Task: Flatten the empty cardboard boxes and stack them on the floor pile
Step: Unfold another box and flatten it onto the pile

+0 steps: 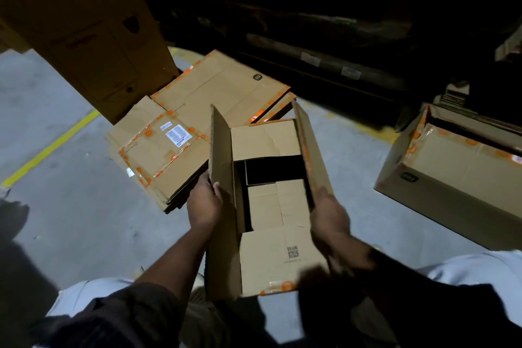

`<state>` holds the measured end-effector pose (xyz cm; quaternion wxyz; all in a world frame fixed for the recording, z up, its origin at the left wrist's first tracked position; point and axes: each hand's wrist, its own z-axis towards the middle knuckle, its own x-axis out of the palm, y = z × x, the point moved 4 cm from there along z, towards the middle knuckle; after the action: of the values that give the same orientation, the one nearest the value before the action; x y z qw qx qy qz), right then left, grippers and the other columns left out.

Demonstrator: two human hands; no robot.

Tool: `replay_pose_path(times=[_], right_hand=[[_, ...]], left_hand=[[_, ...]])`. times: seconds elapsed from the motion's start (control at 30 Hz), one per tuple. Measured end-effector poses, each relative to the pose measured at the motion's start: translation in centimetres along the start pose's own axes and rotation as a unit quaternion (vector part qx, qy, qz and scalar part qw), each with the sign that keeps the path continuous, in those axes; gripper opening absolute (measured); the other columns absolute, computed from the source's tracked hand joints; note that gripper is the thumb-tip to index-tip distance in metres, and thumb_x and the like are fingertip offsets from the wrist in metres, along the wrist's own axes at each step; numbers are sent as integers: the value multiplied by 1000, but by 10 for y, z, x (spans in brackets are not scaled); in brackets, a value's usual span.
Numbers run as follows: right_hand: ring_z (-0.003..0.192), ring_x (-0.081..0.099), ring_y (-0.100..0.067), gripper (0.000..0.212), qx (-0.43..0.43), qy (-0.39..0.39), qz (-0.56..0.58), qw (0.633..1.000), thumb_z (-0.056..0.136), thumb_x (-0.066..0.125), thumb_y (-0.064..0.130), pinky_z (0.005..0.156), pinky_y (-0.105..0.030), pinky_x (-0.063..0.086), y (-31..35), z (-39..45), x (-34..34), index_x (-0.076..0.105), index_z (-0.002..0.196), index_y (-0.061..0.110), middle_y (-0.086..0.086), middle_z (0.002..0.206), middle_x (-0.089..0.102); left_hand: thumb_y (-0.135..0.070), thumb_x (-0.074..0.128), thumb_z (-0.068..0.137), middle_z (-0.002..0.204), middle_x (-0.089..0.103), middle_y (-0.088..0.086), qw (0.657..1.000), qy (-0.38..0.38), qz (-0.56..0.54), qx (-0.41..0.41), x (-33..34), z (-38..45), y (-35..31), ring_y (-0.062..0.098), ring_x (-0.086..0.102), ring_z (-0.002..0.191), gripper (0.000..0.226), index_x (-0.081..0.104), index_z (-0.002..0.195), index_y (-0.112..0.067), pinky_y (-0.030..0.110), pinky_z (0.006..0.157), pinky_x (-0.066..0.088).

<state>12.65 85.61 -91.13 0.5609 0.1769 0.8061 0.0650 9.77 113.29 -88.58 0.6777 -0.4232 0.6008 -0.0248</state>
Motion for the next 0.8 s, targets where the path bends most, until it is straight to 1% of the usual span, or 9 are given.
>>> replay_pose_path(times=[0.07,0.13,0.2,0.27,0.33,0.43,0.5,0.63,0.8], right_hand=[[107,63,-36,29,23,-23,32,999,98,51,20,82,-37,49,-24,15,-29,58,125,16,-16,117,66],[97,64,-36,28,75,-32,94,992,98,57,32,78,-36,49,-60,28,-53,66,115,11,-16,108,69],[90,63,-35,38,143,-47,159,976,98,60,39,75,-37,49,-97,32,-62,65,115,6,-17,101,66],[89,62,-35,36,188,-79,185,961,97,61,39,76,-40,50,-120,32,-57,60,114,7,-15,98,64],[97,60,-37,26,187,-156,134,961,94,65,24,81,-45,53,-127,31,-49,50,112,11,-17,107,61],[101,49,-34,30,110,-217,-90,966,81,63,-3,82,-45,45,-113,37,-36,53,107,7,-19,110,52],[102,46,-30,26,91,-179,-172,964,79,64,1,85,-42,40,-109,44,-23,59,103,10,-13,109,53],[120,43,-33,43,92,-64,-108,988,90,64,29,100,-45,41,-123,62,2,54,124,6,-15,129,48],[150,11,-35,93,66,122,-9,990,90,66,47,118,-50,27,-124,69,32,15,158,10,-13,165,9]], left_hand=[[-6,52,97,125,62,9,998,-8,42,37,-3,-6,-6,32,63,106,57,36,151,-18,38,77,49],[2,56,92,146,45,14,989,-7,131,71,-2,-8,-6,35,51,125,71,29,155,-14,47,93,51],[7,64,85,150,38,19,964,-32,241,103,-4,-7,-3,38,40,132,73,37,151,-7,49,102,45],[1,68,83,139,46,18,937,-27,326,127,-3,-7,4,36,39,125,62,50,142,-7,46,103,40],[-4,64,86,129,53,15,917,12,368,152,9,-8,18,33,43,119,47,58,133,-8,43,102,37],[-16,65,90,134,51,15,941,86,318,75,24,-10,50,33,45,123,46,53,134,-6,43,106,38],[-33,68,92,144,41,15,942,164,292,28,39,-11,69,33,40,131,59,45,138,-4,40,107,42],[-63,73,79,150,30,21,933,274,232,-10,67,-6,87,37,32,137,97,36,143,0,44,112,38],[-55,78,79,137,36,13,935,334,109,-46,69,1,86,34,39,129,87,42,135,0,46,108,43]])
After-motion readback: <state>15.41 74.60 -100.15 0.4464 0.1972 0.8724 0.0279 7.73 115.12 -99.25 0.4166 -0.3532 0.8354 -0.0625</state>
